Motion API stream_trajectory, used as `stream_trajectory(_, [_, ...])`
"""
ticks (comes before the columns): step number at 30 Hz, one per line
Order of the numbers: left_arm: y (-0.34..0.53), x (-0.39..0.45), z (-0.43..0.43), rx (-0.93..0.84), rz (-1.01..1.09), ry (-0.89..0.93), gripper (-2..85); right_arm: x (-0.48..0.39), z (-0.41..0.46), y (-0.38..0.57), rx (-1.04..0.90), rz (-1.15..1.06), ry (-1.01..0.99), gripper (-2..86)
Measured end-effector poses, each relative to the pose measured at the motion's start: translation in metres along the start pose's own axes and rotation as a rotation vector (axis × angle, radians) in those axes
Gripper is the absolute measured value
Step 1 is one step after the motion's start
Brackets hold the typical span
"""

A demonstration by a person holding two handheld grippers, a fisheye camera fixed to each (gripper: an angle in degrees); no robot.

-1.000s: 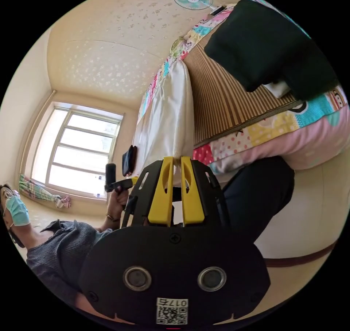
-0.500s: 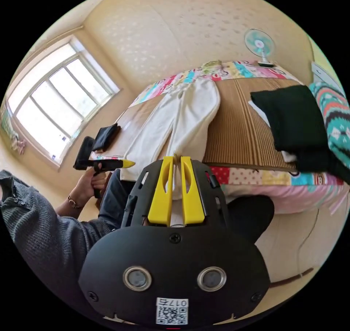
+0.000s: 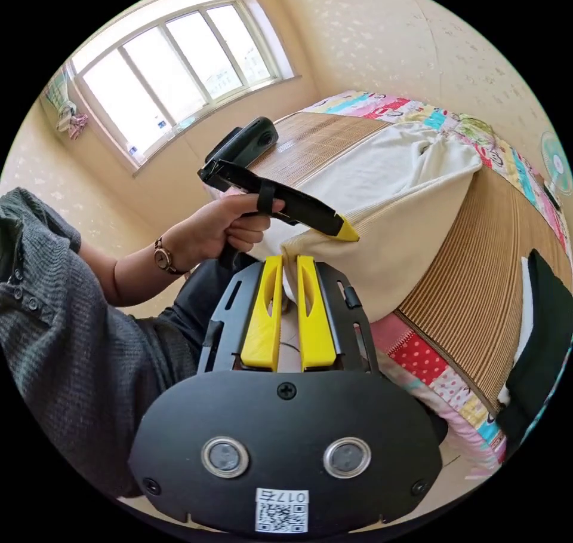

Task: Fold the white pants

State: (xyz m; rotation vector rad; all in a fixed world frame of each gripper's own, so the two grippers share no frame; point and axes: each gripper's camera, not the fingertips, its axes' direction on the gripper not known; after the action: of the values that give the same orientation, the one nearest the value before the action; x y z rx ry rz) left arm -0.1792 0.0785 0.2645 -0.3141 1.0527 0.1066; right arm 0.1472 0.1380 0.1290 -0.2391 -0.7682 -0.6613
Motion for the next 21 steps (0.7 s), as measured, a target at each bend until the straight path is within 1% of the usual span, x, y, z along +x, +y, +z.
stream_trajectory(1, [0.003, -0.002, -0.001, 0.008, -0.002, -0.008, 4.0, 0.026, -0.009, -0.006, -0.004, 0.018, -0.062, 4.9])
stream_trajectory(3, [0.013, -0.009, -0.004, 0.028, -0.016, -0.031, 3.8, 0.081, -0.025, -0.023, 0.03, 0.119, -0.117, 6.3])
stream_trajectory(5, [0.02, -0.012, -0.005, 0.029, -0.015, -0.04, 3.8, 0.179, -0.039, -0.066, 0.11, 0.301, -0.207, 9.6])
stream_trajectory(6, [0.023, -0.014, -0.006, 0.027, -0.016, -0.042, 3.8, 0.205, -0.04, -0.08, 0.12, 0.332, -0.226, 10.3])
stream_trajectory(7, [0.024, -0.015, -0.006, 0.028, -0.014, -0.041, 3.8, 0.255, -0.037, -0.11, 0.14, 0.388, -0.239, 11.6])
stream_trajectory(8, [0.026, -0.016, -0.006, 0.029, -0.012, -0.041, 3.7, 0.302, -0.033, -0.139, 0.165, 0.437, -0.203, 12.4])
stream_trajectory(9, [0.026, -0.016, -0.006, 0.026, -0.009, -0.045, 3.7, 0.324, -0.033, -0.154, 0.189, 0.458, -0.158, 12.7])
stream_trajectory(11, [0.027, -0.014, -0.007, 0.02, 0.002, -0.055, 3.8, 0.397, -0.03, -0.202, 0.291, 0.545, 0.062, 13.1])
stream_trajectory(13, [0.029, -0.012, -0.006, 0.015, 0.015, -0.059, 3.8, 0.452, -0.021, -0.231, 0.308, 0.643, 0.117, 13.6])
stream_trajectory(14, [0.03, -0.011, -0.006, 0.014, 0.022, -0.059, 3.8, 0.484, -0.013, -0.242, 0.322, 0.725, 0.135, 13.9])
stream_trajectory(17, [0.035, -0.011, -0.008, 0.015, 0.034, -0.069, 3.8, 0.537, 0.004, -0.259, 0.388, 0.812, 0.12, 14.0])
stream_trajectory(19, [0.039, -0.014, -0.009, 0.019, 0.038, -0.078, 3.8, 0.561, 0.023, -0.266, 0.349, 0.861, 0.096, 13.7])
stream_trajectory(21, [0.043, -0.024, -0.009, 0.027, 0.03, -0.037, 3.8, 0.573, 0.039, -0.276, 0.317, 0.86, 0.084, 12.7])
